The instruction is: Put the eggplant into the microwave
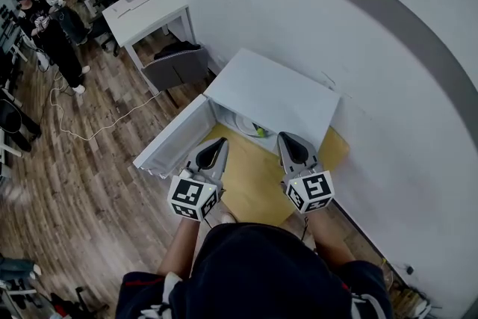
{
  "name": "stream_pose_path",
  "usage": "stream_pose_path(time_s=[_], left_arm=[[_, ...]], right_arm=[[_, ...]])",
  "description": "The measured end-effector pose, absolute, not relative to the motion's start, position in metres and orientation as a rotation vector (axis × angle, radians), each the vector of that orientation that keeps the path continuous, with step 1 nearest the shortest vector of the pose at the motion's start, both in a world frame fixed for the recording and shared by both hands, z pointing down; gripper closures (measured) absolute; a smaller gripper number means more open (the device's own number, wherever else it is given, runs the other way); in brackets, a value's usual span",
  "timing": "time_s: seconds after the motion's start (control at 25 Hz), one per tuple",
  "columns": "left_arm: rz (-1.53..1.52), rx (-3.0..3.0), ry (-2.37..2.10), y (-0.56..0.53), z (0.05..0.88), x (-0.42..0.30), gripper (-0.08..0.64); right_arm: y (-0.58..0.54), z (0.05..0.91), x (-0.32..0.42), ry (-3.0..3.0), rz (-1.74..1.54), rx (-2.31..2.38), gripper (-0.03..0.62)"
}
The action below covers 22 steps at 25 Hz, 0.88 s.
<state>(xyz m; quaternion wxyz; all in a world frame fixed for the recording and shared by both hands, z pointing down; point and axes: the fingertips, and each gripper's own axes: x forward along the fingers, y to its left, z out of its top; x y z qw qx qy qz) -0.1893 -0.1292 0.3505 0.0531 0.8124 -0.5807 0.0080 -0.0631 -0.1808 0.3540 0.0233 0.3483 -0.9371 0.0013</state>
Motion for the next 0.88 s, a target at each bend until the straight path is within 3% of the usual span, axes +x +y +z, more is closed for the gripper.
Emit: stream_pose_path(time_s=[0.88], left_arm=[[0.024, 2.5, -1.765, -0.116, 0.339, -0.173, 0.543]], right_arm=[[-0.164, 0.345, -0.05, -2.894, -0.019, 1.104, 0.58]])
